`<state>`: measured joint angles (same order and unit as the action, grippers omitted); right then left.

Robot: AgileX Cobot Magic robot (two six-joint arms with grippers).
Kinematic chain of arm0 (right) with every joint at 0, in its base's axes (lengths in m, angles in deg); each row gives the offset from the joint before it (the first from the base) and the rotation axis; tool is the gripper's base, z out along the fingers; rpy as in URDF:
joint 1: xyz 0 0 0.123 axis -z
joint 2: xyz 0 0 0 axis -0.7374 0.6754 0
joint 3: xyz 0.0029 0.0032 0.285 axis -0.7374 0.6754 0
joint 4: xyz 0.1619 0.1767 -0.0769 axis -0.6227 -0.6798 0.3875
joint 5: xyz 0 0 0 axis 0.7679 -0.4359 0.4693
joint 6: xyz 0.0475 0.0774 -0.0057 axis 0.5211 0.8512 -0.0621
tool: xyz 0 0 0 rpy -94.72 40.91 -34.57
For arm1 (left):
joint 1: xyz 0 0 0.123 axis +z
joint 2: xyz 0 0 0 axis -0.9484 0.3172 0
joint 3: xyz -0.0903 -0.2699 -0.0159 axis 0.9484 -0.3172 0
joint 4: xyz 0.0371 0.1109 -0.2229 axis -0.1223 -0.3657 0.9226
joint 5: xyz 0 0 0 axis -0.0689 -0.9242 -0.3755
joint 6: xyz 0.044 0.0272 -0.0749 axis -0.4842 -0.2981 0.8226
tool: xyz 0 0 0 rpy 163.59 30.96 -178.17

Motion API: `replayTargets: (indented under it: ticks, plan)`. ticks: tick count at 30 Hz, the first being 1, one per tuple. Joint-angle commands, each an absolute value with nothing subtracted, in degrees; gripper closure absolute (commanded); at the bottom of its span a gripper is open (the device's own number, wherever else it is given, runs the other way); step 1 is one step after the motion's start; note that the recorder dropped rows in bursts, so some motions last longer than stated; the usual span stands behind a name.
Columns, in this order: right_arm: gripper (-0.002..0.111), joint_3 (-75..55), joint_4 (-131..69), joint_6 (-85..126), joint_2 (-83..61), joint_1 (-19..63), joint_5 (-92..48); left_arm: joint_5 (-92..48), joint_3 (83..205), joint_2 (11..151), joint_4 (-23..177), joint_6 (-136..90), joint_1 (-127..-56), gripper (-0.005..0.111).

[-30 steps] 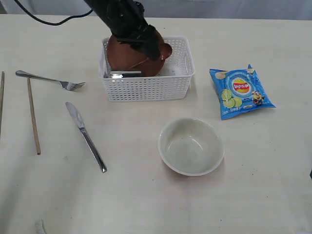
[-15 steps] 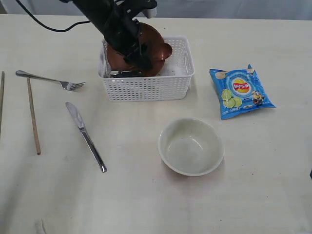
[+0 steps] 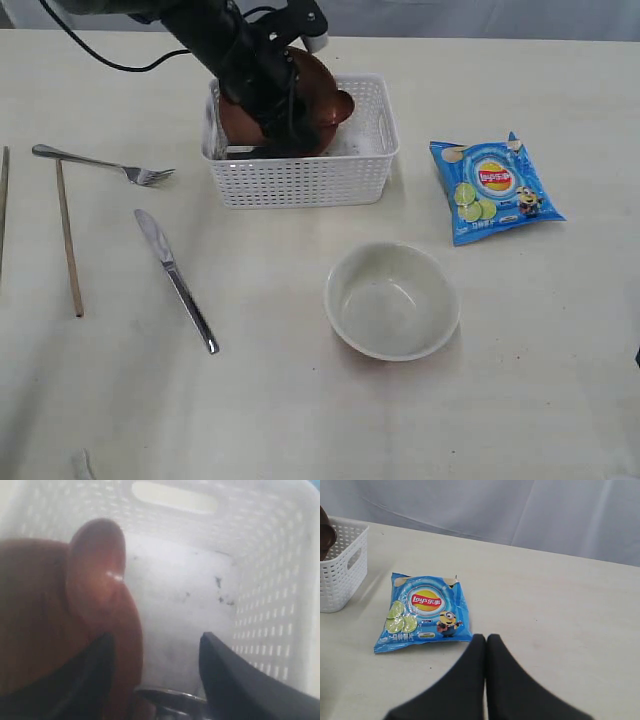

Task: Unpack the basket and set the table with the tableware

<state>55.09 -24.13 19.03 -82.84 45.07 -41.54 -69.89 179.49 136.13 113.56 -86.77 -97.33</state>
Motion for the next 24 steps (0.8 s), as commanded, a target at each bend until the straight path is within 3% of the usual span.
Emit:
replayTargets:
  ticks: [1, 8, 14, 24]
  plan:
    - [0.109, 55.3, -23.8, 19.1, -83.1, 45.1, -41.4, -70.2, 179.8, 137.0, 115.8, -89.1, -97.5, 0.058]
    - [0.109, 55.3, -23.8, 19.1, -83.1, 45.1, -41.4, -70.4, 179.8, 137.0, 115.8, -89.0, -97.5, 0.064]
    - [0.109, 55.3, -23.8, 19.1, -83.1, 45.1, -41.4, -70.4, 179.8, 137.0, 115.8, -88.7, -97.5, 0.104]
    - [0.109, 55.3, -23.8, 19.1, -83.1, 45.1, -41.4, -71.5, 179.8, 135.5, 115.8, -87.7, -97.5, 0.107]
